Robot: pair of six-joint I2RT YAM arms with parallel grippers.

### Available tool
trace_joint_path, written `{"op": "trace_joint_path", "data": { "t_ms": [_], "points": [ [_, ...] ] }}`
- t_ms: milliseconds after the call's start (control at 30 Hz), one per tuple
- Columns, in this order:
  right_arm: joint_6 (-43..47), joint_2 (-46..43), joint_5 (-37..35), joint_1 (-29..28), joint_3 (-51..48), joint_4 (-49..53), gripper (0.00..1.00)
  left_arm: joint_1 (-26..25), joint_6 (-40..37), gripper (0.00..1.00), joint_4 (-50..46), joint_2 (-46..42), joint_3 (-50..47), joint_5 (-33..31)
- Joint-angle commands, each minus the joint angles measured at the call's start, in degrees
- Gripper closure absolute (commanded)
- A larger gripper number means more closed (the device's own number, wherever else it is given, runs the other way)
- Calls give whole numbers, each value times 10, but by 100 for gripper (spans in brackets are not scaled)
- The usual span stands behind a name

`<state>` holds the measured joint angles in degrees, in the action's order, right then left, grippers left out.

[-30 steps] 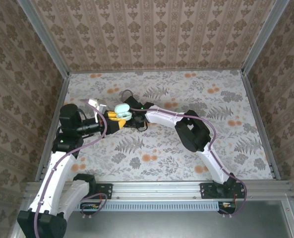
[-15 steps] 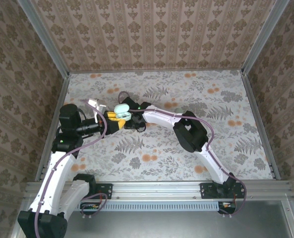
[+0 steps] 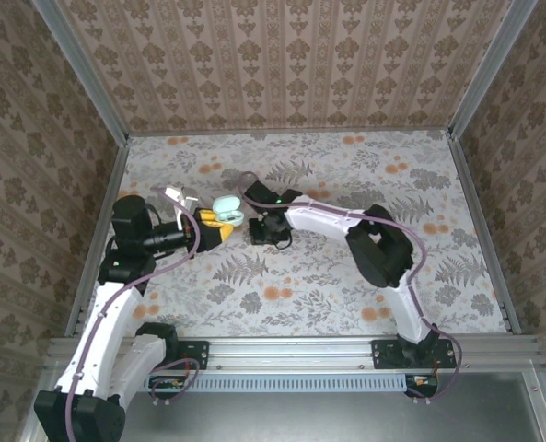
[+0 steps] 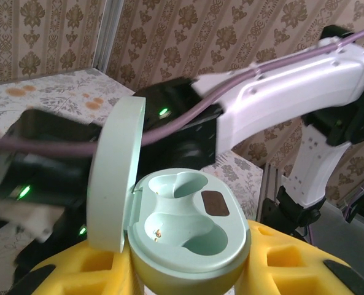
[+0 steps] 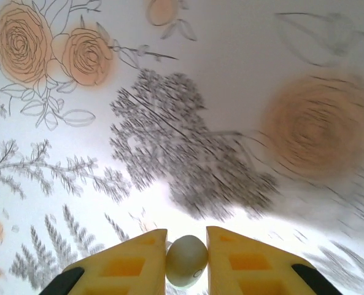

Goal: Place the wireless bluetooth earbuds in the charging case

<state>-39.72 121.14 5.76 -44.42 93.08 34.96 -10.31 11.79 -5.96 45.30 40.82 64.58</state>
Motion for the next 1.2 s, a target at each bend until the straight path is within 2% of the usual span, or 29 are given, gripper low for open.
{"op": "trace_joint_path", "data": {
  "t_ms": [0, 200, 467, 700, 733, 867, 1033, 1167],
  "points": [
    [18, -90, 5, 17, -45, 9, 79, -13, -3, 80, 37, -8, -12, -3],
    [19, -196, 53, 50, -147, -2, 82, -64, -13, 80, 79, 12, -38, -48],
    [27, -331, 57, 80, -217, 41, 82, -137, -24, 81, 156, 74, -55, -100],
    [54, -424, 55, 97, -206, 109, 82, -154, -14, 81, 249, 132, -74, -109],
    [57, -439, 56, 97, -204, 114, 82, -174, -11, 81, 271, 137, -78, -113],
    [55, -477, 90, 97, -216, 85, 82, -189, -1, 81, 341, 151, -98, -130],
    [24, -506, 123, 96, -224, 51, 84, -200, -5, 81, 353, 169, -92, -137],
    [24, -522, 106, 85, -203, 54, 85, -213, -32, 81, 332, 169, -88, -153]
  ]
}}
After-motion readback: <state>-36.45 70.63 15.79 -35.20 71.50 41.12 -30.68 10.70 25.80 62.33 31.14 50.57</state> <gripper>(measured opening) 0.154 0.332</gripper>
